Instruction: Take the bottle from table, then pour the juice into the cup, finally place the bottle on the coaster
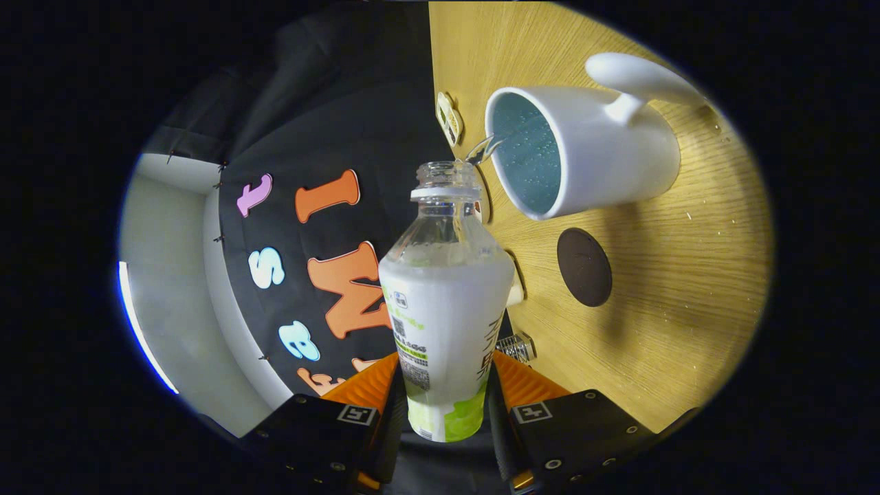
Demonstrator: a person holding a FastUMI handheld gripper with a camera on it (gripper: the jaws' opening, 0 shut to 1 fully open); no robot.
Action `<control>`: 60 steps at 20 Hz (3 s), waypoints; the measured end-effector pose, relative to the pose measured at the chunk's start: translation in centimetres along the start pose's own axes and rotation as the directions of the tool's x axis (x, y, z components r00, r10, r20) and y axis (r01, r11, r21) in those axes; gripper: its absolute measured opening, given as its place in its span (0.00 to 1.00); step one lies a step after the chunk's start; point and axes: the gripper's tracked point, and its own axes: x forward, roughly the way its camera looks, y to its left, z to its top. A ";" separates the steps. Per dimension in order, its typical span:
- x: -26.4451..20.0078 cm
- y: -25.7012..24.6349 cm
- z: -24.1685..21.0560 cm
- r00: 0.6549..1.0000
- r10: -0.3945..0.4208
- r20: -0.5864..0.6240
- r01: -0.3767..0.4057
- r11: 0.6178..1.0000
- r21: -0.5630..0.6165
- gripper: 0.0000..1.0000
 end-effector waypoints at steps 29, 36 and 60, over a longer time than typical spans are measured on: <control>-0.5 2.7 0.1 0.996 0.082 0.023 -0.085 0.979 0.185 0.58; -0.2 3.6 0.1 0.995 0.094 0.032 -0.099 0.968 0.230 0.58; 0.2 -3.2 -0.1 0.997 -0.070 0.021 0.073 0.929 -0.362 0.58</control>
